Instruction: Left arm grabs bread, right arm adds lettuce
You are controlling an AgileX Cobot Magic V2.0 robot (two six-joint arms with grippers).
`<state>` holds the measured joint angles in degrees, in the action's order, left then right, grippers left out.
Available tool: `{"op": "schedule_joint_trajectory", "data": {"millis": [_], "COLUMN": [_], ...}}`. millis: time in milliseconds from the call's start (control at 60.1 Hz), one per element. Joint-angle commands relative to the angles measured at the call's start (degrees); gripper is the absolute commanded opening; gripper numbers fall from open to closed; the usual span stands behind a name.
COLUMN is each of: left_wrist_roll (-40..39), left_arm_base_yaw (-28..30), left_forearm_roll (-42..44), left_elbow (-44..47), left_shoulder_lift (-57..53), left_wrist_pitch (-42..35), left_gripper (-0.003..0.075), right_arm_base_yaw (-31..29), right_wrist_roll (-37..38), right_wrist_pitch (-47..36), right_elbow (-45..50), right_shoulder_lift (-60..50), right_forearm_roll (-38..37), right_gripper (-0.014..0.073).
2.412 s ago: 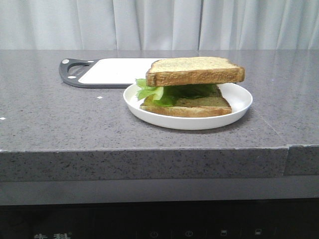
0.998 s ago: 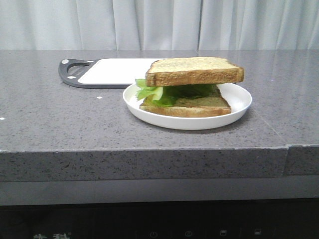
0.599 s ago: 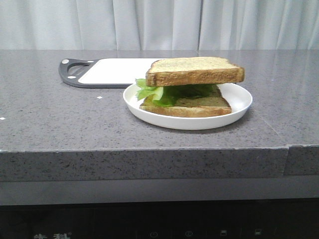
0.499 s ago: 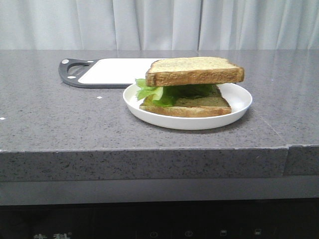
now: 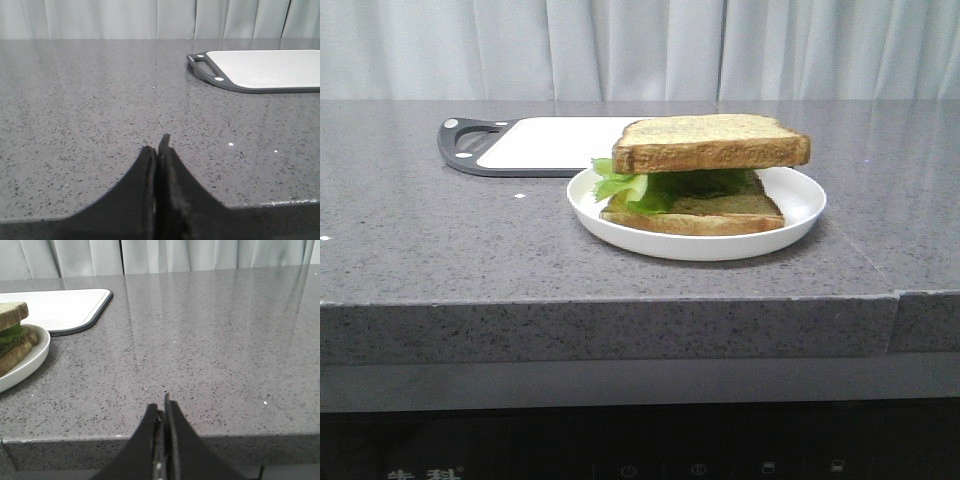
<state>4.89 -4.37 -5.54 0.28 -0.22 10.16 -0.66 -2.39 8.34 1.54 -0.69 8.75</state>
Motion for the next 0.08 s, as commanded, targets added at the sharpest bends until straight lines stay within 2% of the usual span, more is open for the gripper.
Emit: {"op": "schedule_joint_trajectory", "data": {"millis": [0,67], "left_wrist_roll": [-0.53,-0.53], "left_arm_base_yaw": [0.20,0.20], "left_forearm_roll": [-0.55,-0.55], "left_elbow": [0.24,0.24], "left_shoulder_lift": [-1.05,-1.05], "left_wrist_pitch": [-4.46,-4.46], "left_gripper": [-0.0020,-0.0020], "right_arm_base_yaw": [-0.41,-0.41], "right_wrist_roll": [-0.45,-0.45], "right_wrist_pitch": [-4.89,-4.89], "right_elbow": [-0.17,-0.17], "right_shoulder_lift": [-1.04,-1.04], "right_forearm_roll": [0.34,0.34], "right_gripper": [-0.0060,-0.0060]}}
